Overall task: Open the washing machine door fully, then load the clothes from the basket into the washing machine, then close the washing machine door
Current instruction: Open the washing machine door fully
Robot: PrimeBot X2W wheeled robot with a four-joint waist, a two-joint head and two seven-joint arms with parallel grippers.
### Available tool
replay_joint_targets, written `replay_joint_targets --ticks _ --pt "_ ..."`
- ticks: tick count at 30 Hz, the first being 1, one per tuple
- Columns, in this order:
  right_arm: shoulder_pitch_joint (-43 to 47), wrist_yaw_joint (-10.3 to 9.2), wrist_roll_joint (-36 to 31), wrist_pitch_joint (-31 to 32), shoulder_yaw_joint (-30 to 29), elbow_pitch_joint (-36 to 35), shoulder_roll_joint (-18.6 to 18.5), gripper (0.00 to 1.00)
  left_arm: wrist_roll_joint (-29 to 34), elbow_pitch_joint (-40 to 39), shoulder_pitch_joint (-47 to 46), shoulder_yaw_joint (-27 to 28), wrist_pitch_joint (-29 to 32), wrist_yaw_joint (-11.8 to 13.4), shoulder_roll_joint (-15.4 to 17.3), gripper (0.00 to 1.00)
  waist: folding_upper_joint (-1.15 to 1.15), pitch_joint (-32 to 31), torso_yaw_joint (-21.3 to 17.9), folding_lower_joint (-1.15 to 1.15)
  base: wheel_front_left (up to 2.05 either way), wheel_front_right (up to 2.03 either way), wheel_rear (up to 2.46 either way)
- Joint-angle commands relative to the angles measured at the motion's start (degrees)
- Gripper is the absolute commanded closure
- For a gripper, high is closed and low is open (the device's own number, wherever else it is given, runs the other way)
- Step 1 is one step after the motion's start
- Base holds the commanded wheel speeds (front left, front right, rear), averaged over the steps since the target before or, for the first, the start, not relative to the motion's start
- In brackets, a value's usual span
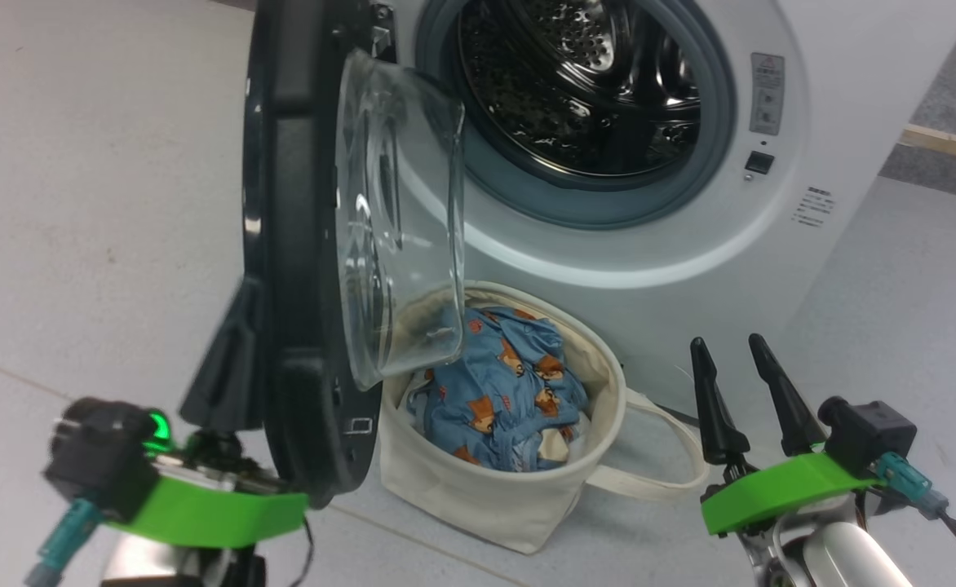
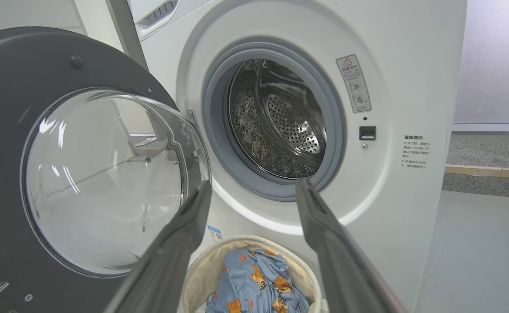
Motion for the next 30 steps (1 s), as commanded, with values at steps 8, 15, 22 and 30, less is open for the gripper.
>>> replay_joint_targets --ticks 8,15,22,30 --pt "-1.0 0.05 0.8 -0.7 0.8 -2.2 -0.4 0.0 0.6 3.5 -0.4 -2.6 0.5 -0.1 0.3 1.0 0.0 0.6 -3.1 0.0 0.0 0.0 0.0" --pt "-1.0 0.05 0.9 -0.7 0.5 -2.2 -0.3 0.0 -0.8 9.3 1.3 -1.2 1.0 1.9 0.1 1.0 0.0 1.3 -3.4 0.0 0.0 0.0 0.0" --pt "-1.0 0.05 1.0 -0.7 0.5 -2.3 -0.1 0.0 -1.5 12.2 1.3 0.5 1.0 3.1 1.0 1.0 0.0 1.4 -1.5 0.0 0.0 0.0 0.0" --pt "-1.4 0.05 0.9 -0.7 0.8 -2.0 0.3 0.0 -4.3 15.2 -1.0 7.1 0.9 4.7 5.5 1.0 0.0 1.8 -0.6 0.0 0.0 0.0 0.0"
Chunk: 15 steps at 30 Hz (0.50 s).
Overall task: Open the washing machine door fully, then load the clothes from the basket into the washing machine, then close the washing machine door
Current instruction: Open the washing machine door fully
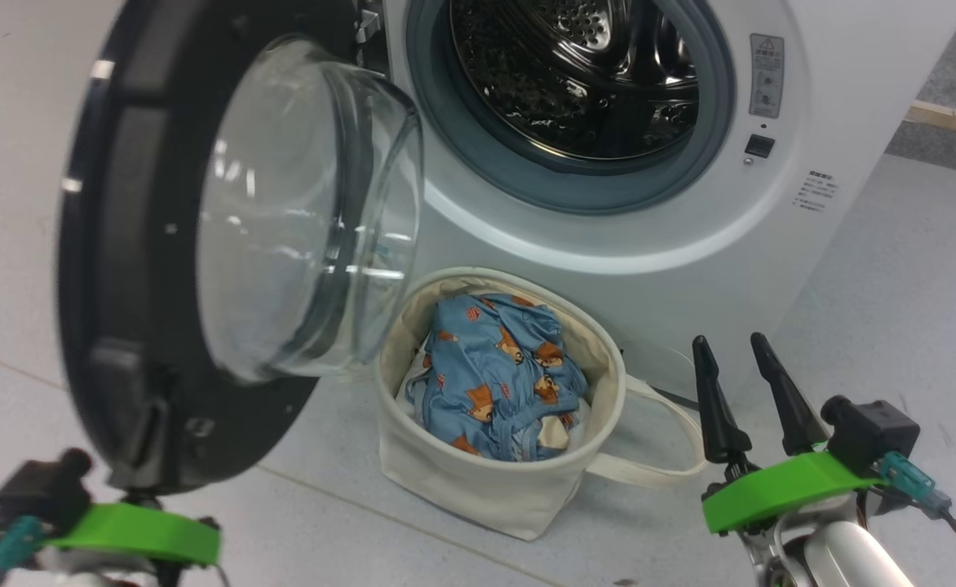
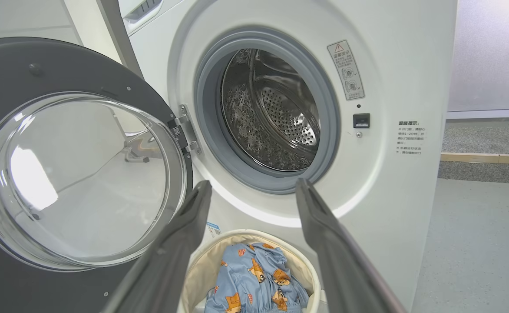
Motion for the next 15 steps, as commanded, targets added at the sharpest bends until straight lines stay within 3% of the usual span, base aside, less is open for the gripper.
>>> replay_joint_targets --ticks 1,11,15 --pt "-1.5 0.05 0.3 -0.7 1.0 -1.7 0.3 0.0 -1.1 -0.4 -3.9 4.1 -0.1 0.6 2.5 1.0 0.0 0.1 -0.2 0.0 0.0 0.0 0.0" --pt "-3.1 0.05 -0.4 -0.7 0.8 -1.8 0.3 0.0 -6.9 10.2 -10.7 11.1 0.2 -1.6 10.4 1.0 0.0 2.4 -3.4 0.0 0.0 0.0 0.0" --pt "-3.6 0.05 -0.5 -0.7 0.7 -1.8 0.3 0.0 -8.3 15.4 -13.2 14.0 0.0 -0.9 13.1 1.0 0.0 2.9 -4.6 0.0 0.0 0.0 0.0"
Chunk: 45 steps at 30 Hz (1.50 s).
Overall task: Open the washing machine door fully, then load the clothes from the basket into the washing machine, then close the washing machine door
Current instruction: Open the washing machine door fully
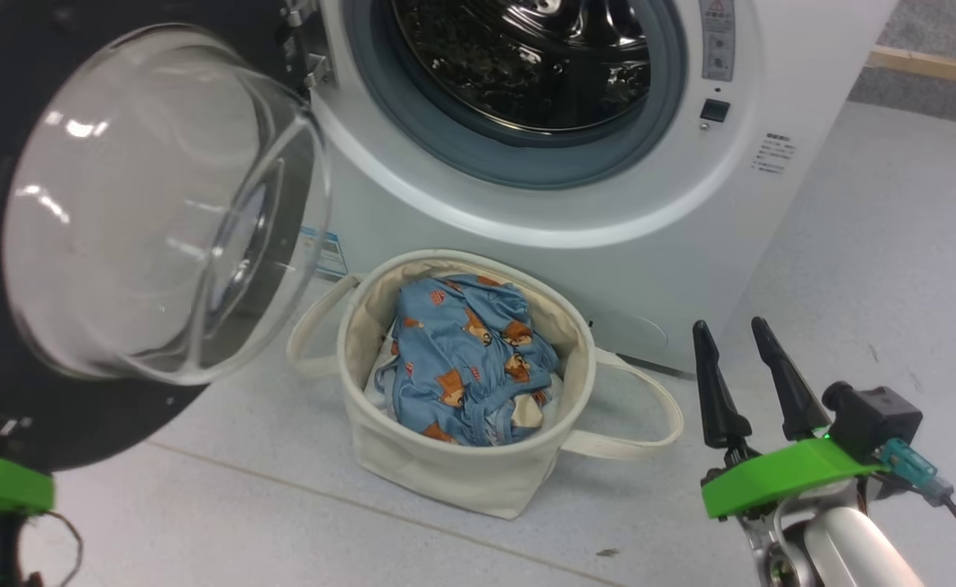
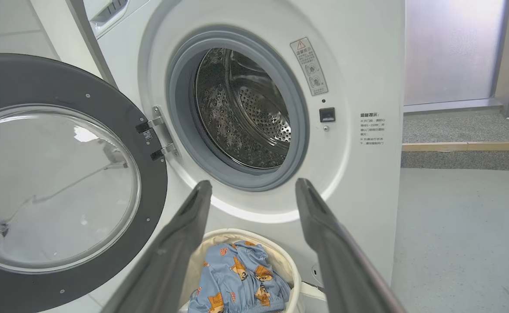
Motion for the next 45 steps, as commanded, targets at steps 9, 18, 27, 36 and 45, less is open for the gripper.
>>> replay_joint_targets --ticks 9,18,27,36,45 --pt "-3.0 0.05 -0.1 -0.7 0.7 -1.8 0.6 0.0 -2.3 7.9 -7.5 6.5 -0.9 0.4 7.2 1.0 0.0 0.1 -1.5 0.0 0.0 0.0 0.0" --pt "-2.5 0.05 0.1 -0.7 0.6 -1.5 0.8 0.0 -1.5 10.4 -8.9 4.9 -1.3 -1.0 6.9 1.0 0.0 -0.8 -0.2 0.0 0.0 0.0 0.0" --pt "-1.8 0.05 0.3 -0.7 0.2 -1.5 1.0 0.0 -1.6 6.6 -6.7 1.7 -1.3 -2.2 4.3 0.0 0.0 -1.6 1.4 0.0 0.0 0.0 0.0" --pt "-1.5 0.05 0.5 -0.7 0.9 -1.2 1.0 0.0 -1.5 -4.4 -1.4 -4.2 -1.3 -2.9 2.3 0.0 0.0 -3.1 -1.0 0.0 0.0 0.0 0.0" --pt "-1.5 0.05 0.4 -0.7 0.9 -1.2 0.5 0.0 -1.2 -9.3 2.5 -7.7 -1.3 -2.7 0.1 0.0 0.0 -3.0 -9.7 0.0 0.0 0.0 0.0"
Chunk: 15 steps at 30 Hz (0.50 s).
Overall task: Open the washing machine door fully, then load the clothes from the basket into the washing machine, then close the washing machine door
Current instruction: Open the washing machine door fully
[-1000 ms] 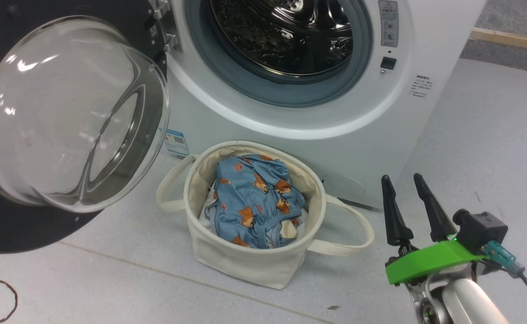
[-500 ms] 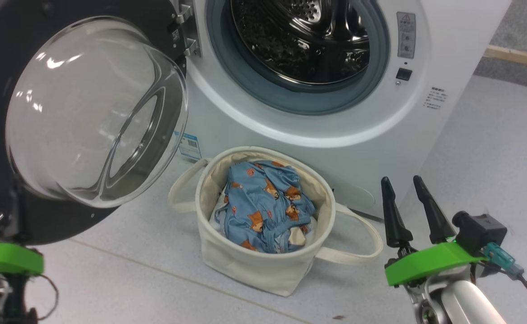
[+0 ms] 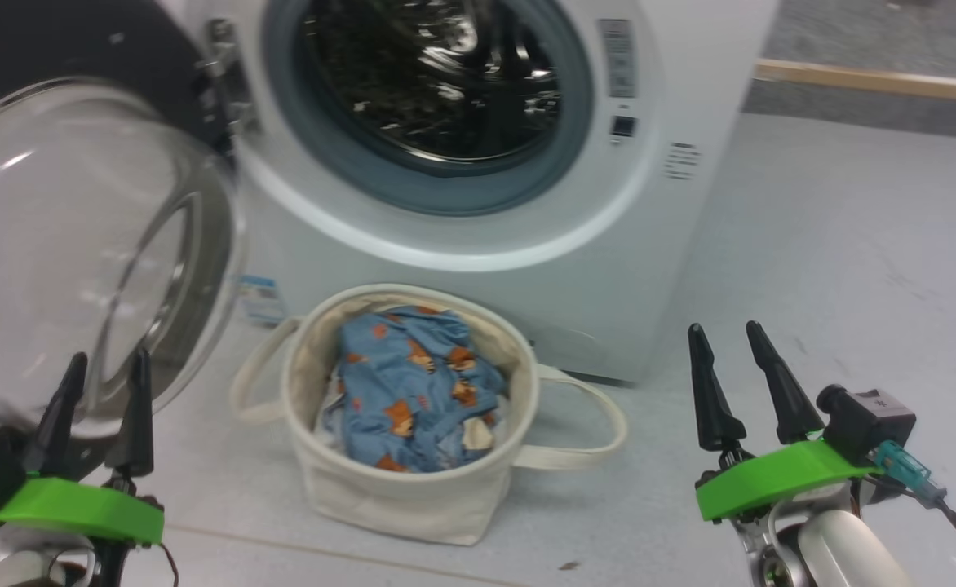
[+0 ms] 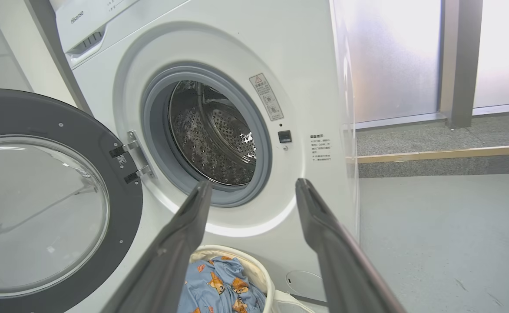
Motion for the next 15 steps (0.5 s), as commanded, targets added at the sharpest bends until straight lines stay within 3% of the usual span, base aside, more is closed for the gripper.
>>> replay_joint_targets --ticks 1,9,15 --pt "-1.3 0.05 0.4 -0.7 1.0 -1.8 -0.6 0.0 0.7 -2.3 -1.7 2.1 -0.6 0.2 1.7 0.0 0.0 0.1 -3.5 0.0 0.0 0.0 0.0" --pt "-2.7 0.05 0.0 -0.7 1.5 -1.5 -2.0 0.0 -0.1 -3.1 1.2 4.3 -0.7 0.9 2.7 0.0 0.0 1.2 -11.7 0.0 0.0 0.0 0.0" --pt "-3.5 0.05 0.0 -0.7 2.2 1.0 -3.3 0.0 0.6 -5.4 2.6 6.7 -0.7 1.3 2.6 0.0 0.0 1.7 -14.1 0.0 0.0 0.0 0.0"
